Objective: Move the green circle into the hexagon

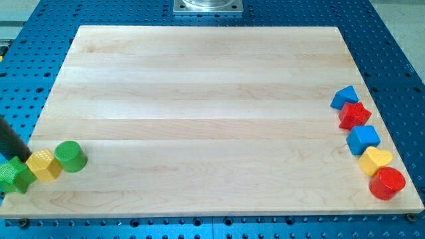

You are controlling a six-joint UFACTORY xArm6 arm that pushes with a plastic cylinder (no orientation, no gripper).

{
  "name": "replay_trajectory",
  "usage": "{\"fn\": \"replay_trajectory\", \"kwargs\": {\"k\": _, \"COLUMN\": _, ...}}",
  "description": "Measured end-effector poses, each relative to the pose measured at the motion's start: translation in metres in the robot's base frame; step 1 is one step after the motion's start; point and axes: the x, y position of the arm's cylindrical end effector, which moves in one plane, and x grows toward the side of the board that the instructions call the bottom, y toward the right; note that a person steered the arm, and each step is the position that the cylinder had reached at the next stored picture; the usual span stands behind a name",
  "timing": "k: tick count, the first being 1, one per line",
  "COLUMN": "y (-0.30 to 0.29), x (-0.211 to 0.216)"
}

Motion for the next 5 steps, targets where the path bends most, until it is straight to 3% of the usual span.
{"fn": "replay_trajectory", "kwargs": {"k": 1, "y": 0.033, "x": 0.000}}
{"fn": "replay_trajectory", "kwargs": {"k": 2, "y": 0.067, "x": -0.037}}
{"fn": "replay_trajectory", "kwargs": {"k": 3, "y": 0.144, "x": -0.042}}
{"fn": "replay_trajectory", "kwargs": {"k": 4, "y": 0.233, "x": 0.007}}
{"fn": "replay_trajectory", "kwargs": {"k": 5, "y": 0.172, "x": 0.085}}
